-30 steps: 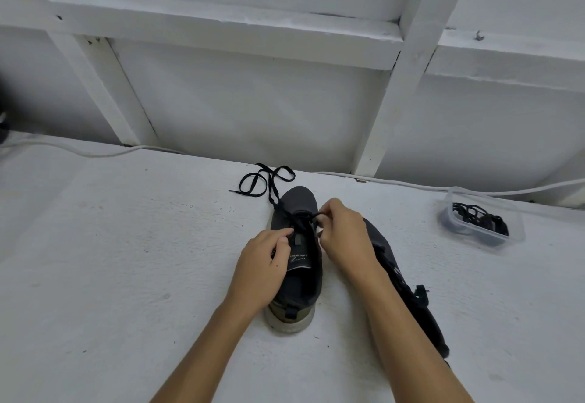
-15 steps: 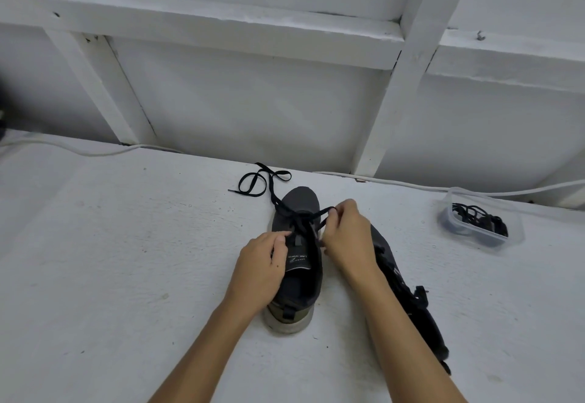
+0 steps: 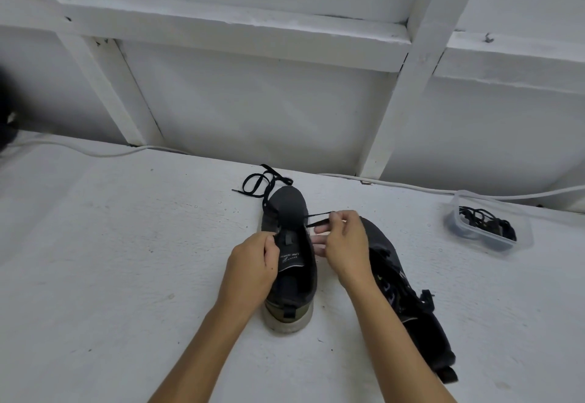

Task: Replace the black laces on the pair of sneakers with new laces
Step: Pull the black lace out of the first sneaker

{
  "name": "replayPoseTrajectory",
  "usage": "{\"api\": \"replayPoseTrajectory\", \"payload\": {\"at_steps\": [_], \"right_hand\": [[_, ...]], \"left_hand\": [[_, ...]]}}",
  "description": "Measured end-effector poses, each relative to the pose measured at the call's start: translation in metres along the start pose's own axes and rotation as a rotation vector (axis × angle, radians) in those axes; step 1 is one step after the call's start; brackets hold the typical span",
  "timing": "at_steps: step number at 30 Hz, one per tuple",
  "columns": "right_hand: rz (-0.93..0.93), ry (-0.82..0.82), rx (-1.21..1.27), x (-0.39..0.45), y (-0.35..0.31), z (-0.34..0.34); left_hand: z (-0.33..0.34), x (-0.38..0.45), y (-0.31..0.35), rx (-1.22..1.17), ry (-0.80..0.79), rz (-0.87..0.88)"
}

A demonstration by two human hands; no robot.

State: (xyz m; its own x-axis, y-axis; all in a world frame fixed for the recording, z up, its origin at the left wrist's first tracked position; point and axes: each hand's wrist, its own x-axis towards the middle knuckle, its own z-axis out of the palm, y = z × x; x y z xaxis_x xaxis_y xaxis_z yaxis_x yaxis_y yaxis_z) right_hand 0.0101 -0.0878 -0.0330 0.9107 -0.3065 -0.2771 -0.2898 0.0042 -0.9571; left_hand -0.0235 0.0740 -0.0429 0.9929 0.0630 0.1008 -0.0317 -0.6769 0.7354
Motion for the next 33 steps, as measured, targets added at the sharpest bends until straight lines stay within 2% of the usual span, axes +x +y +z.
{"api": "replayPoseTrajectory", "payload": {"at_steps": [2, 6, 9, 11, 15, 16, 17, 20, 22, 24, 27, 28, 29, 33], "right_hand": [[0.02, 0.053, 0.063, -0.001, 0.002, 0.0], [0.09, -0.155, -0.064, -0.007, 0.01, 0.0], [0.06, -0.208, -0.146, -0.003, 0.008, -0.003], [0.019, -0.182, -0.198, 0.001, 0.005, -0.002], [-0.016, 0.078, 0.029, 0.005, -0.007, -0.007], [-0.007, 0.099, 0.036, 0.006, -0.007, -0.009], [0.017, 0.058, 0.014, 0.004, -0.008, -0.01], [0.089, -0.217, -0.143, -0.003, -0.003, -0.005], [-0.018, -0.252, -0.243, -0.002, 0.004, -0.001], [-0.09, -0.169, -0.241, 0.004, 0.006, -0.001], [-0.054, 0.151, 0.055, 0.016, -0.004, -0.009], [-0.041, 0.201, 0.12, 0.018, -0.007, -0.014], [-0.014, 0.171, 0.125, 0.018, -0.008, -0.016], [0.11, -0.256, -0.188, 0.003, -0.001, -0.004]], "left_hand": [[0.003, -0.002, 0.004, -0.02, -0.024, 0.007], [0.0, -0.003, 0.006, 0.018, -0.069, 0.036], [-0.001, -0.001, 0.005, 0.028, -0.085, 0.049], [-0.001, -0.001, 0.003, 0.012, -0.089, 0.047], [0.0, -0.001, 0.0, -0.002, -0.089, 0.049], [0.0, -0.001, 0.0, -0.009, -0.088, 0.048], [0.0, -0.001, 0.0, -0.015, -0.088, 0.047], [0.002, 0.001, -0.001, -0.016, -0.081, 0.046], [0.003, 0.001, -0.004, -0.011, -0.078, 0.04], [0.003, 0.001, -0.005, -0.019, -0.076, 0.032], [0.004, -0.001, -0.006, -0.039, -0.081, 0.026], [0.004, -0.001, -0.006, -0.044, -0.08, 0.025], [0.004, -0.001, -0.006, -0.049, -0.08, 0.022], [0.004, 0.0, -0.007, -0.058, -0.073, 0.014]]}}
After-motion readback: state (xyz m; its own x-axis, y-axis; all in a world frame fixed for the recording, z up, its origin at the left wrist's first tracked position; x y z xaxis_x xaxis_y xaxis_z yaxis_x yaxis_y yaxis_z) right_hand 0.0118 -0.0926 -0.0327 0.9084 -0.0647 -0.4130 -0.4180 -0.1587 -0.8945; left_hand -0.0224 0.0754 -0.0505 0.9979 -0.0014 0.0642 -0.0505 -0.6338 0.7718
